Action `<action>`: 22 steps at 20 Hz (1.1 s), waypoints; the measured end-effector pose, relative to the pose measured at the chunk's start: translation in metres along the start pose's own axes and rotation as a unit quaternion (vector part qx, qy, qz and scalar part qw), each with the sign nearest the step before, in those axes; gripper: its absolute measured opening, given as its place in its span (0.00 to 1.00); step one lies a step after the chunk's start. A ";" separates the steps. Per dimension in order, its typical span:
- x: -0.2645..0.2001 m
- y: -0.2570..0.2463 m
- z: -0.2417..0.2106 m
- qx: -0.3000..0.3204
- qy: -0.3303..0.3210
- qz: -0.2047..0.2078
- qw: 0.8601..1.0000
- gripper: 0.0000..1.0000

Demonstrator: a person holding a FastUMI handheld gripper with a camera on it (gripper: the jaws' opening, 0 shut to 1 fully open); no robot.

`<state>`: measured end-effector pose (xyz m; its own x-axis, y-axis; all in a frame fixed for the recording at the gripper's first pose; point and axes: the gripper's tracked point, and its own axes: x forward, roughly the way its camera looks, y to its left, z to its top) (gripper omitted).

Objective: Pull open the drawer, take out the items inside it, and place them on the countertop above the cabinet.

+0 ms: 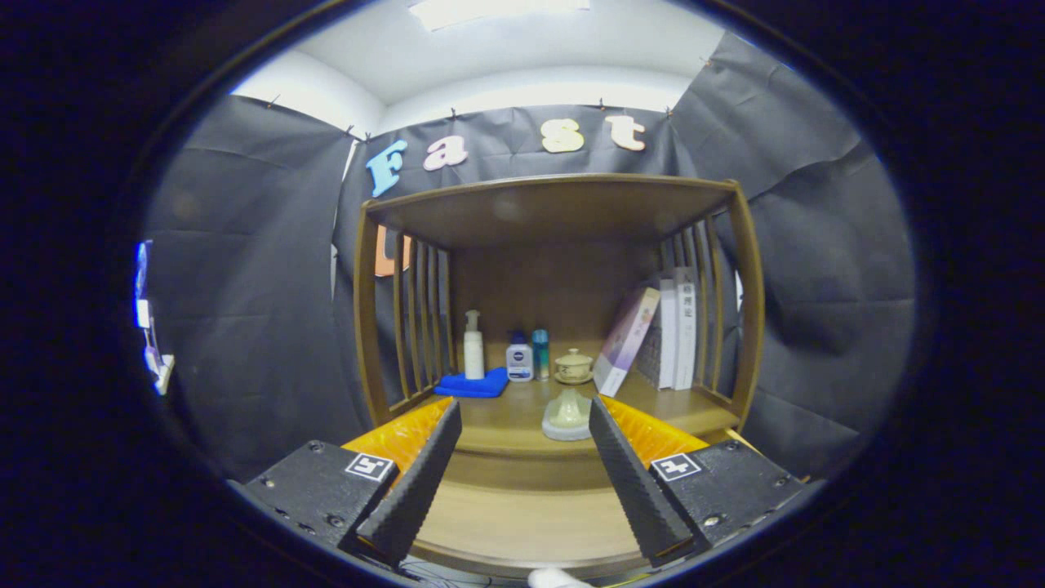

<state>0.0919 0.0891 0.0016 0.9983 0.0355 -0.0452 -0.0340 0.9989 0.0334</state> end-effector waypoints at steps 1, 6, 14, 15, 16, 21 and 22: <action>-0.008 -0.005 -0.009 -0.007 -0.003 -0.009 1.000 0.99; -0.045 -0.014 -0.061 -0.002 0.003 -0.021 1.000 0.99; -0.081 -0.025 -0.149 0.002 0.052 -0.025 0.998 0.99; -0.080 -0.027 -0.157 -0.003 0.060 -0.029 0.998 0.99; -0.078 -0.031 -0.164 -0.005 0.067 -0.037 0.997 1.00; -0.063 -0.040 -0.180 -0.014 0.091 -0.064 0.994 0.99; -0.063 -0.041 -0.177 -0.014 0.085 -0.068 0.994 0.99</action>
<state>0.0223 0.0519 -0.1741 0.9717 -0.0973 -0.2154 0.0969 0.9952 -0.0126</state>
